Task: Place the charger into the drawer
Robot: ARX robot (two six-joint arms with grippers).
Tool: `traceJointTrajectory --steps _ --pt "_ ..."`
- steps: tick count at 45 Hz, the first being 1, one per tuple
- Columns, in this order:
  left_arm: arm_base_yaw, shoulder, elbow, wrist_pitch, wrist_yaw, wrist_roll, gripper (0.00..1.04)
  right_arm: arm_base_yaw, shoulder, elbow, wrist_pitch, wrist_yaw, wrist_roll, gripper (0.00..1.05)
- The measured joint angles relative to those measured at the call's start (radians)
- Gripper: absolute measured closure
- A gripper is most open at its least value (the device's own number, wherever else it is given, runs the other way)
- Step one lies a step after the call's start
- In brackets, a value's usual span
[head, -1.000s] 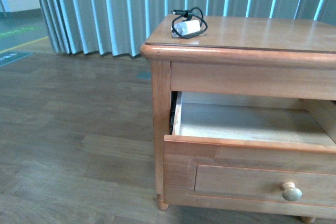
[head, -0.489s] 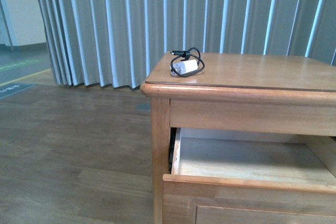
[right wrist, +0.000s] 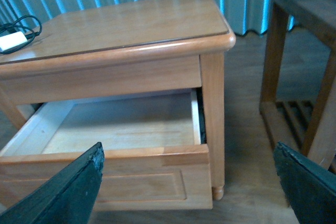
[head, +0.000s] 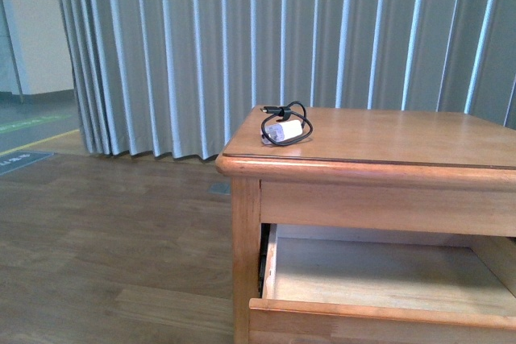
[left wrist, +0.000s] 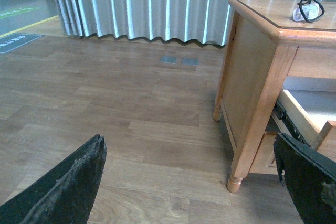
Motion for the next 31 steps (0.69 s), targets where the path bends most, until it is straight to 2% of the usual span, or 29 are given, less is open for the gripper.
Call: traceJointTrajectory --steps 4,13,16,19,21,26,28,31 --pt "0.0 0.0 0.0 0.0 0.0 0.0 0.06 0.061 -0.069 -0.051 0.045 0.103 -0.026 0.27" --pt "0.0 0.0 0.0 0.0 0.0 0.0 0.06 0.322 -0.317 -0.11 -0.126 0.351 -0.052 0.73" --pt "0.0 0.0 0.0 0.0 0.0 0.0 0.06 0.365 -0.364 -0.116 -0.165 0.387 -0.054 0.83" --pt "0.0 0.0 0.0 0.0 0.0 0.0 0.06 0.39 -0.449 -0.121 -0.265 0.404 -0.058 0.92" --pt "0.0 0.0 0.0 0.0 0.0 0.0 0.06 0.398 -0.481 -0.127 -0.291 0.412 -0.059 0.89" --pt "0.0 0.0 0.0 0.0 0.0 0.0 0.06 0.409 -0.516 -0.129 -0.301 0.416 -0.059 0.71" --pt "0.0 0.0 0.0 0.0 0.0 0.0 0.06 0.41 -0.516 -0.129 -0.303 0.417 -0.059 0.6" --pt "0.0 0.0 0.0 0.0 0.0 0.0 0.06 0.41 -0.517 -0.129 -0.303 0.417 -0.059 0.52"
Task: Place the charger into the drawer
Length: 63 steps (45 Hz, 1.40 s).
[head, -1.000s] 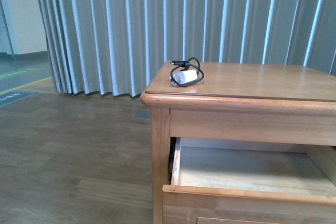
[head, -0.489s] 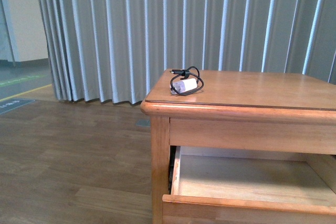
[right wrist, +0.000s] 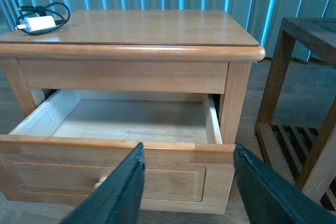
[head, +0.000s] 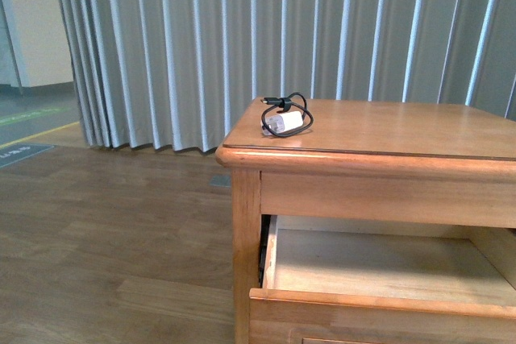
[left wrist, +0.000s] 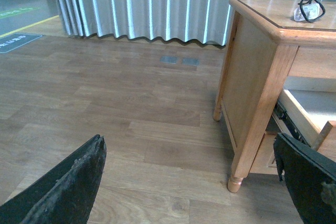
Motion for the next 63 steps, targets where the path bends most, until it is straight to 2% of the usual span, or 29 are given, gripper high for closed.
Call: traceJointTrajectory --steps 12,13,15,17,19,21,25,29,36,39,47,56,63 --pt "0.0 0.0 0.0 0.0 -0.002 0.0 0.06 0.0 -0.001 0.0 0.0 0.0 0.0 0.09" --pt "-0.029 0.02 -0.001 0.033 -0.096 -0.015 0.06 0.0 -0.001 0.0 0.0 0.0 0.002 0.06" --pt "-0.147 0.145 0.0 0.213 -0.43 -0.065 0.06 0.0 -0.001 0.0 0.0 0.0 0.001 0.09" --pt "-0.222 0.273 0.003 0.338 -0.616 -0.097 0.06 0.0 -0.001 0.0 0.0 0.0 0.001 0.09" --pt "-0.26 0.377 0.011 0.421 -0.705 -0.111 0.06 0.0 -0.001 0.0 0.0 0.0 0.001 0.08" --pt "-0.279 0.478 0.028 0.492 -0.739 -0.129 0.06 0.0 -0.001 0.0 0.0 0.0 0.001 0.08" --pt "-0.291 0.636 0.08 0.571 -0.711 -0.153 0.06 0.0 -0.001 0.0 0.0 0.002 0.001 0.08" --pt "-0.298 0.785 0.153 0.621 -0.636 -0.159 0.06 0.0 -0.001 0.0 0.0 0.002 0.001 0.08" --pt "-0.293 0.994 0.297 0.64 -0.49 -0.159 0.06 0.0 -0.001 0.0 0.0 0.003 0.001 0.08" --pt "-0.287 1.093 0.39 0.64 -0.394 -0.154 0.06 0.0 -0.001 0.0 0.0 0.002 0.001 0.08" --pt "-0.309 1.355 0.649 0.608 -0.229 -0.114 0.06 0.0 -0.001 0.0 0.0 0.002 0.001 0.08" --pt "-0.343 1.555 0.865 0.579 -0.135 -0.091 0.06 0.0 -0.001 0.0 0.0 0.002 0.001 0.08" --pt "-0.348 1.682 1.01 0.554 -0.099 -0.084 0.06 0.0 -0.001 0.0 0.0 0.002 0.001 0.08"
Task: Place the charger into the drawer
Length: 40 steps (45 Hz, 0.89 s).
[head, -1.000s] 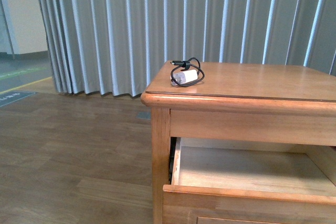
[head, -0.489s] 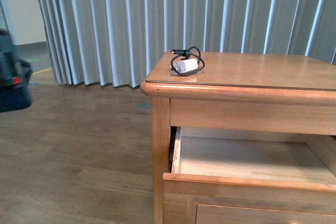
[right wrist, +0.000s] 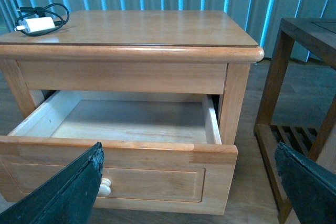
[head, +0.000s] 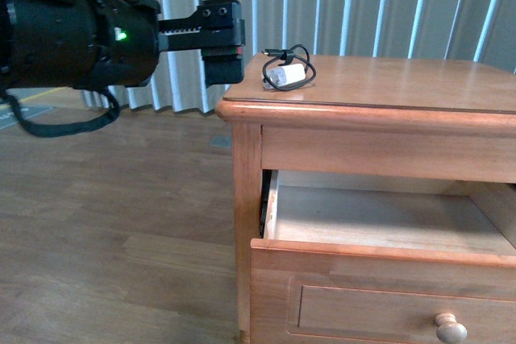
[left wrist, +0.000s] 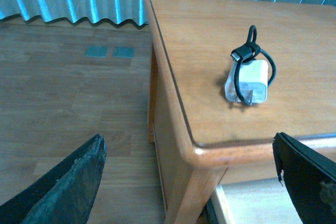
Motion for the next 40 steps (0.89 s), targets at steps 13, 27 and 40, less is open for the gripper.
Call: traceJointTrajectory --steps 13,27,40 --pt "-0.005 0.227 0.269 -0.022 0.099 0.005 0.06 0.0 0.0 0.0 0.0 0.0 0.0 0.08" --pt "-0.035 0.397 0.468 -0.061 0.159 0.001 0.06 0.0 0.0 0.0 0.0 0.0 0.0 0.08" --pt "-0.044 0.501 0.609 -0.092 0.181 -0.018 0.11 0.0 0.0 0.0 0.0 0.0 0.0 0.08"
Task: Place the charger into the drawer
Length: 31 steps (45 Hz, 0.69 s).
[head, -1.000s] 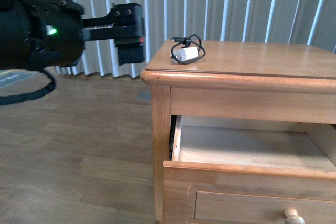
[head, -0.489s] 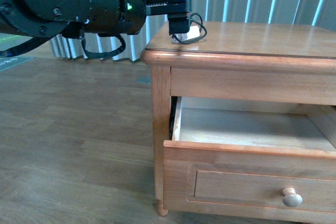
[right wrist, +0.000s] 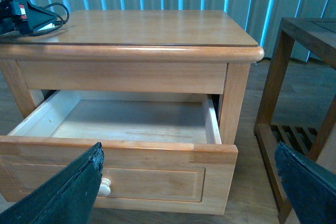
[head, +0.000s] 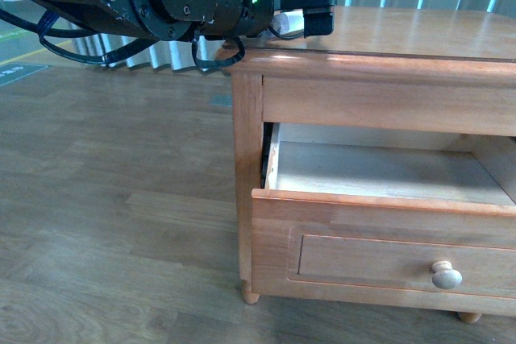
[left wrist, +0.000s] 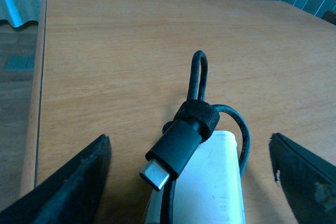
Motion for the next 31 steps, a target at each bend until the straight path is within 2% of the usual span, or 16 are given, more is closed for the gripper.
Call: traceJointTrajectory --steps 9,13,22,31 --pt "-0.006 0.008 0.014 -0.009 0.001 0.0 0.52 0.0 0.0 0.0 0.0 0.0 0.0 0.08" --pt "-0.006 0.008 0.014 -0.009 0.002 -0.004 0.64 0.0 0.0 0.0 0.0 0.0 0.0 0.08" --pt "-0.01 -0.011 -0.022 0.036 0.002 -0.052 0.65 0.0 0.0 0.0 0.0 0.0 0.0 0.08" --pt "-0.052 -0.091 -0.082 0.074 0.003 -0.061 0.65 0.0 0.0 0.0 0.0 0.0 0.0 0.08"
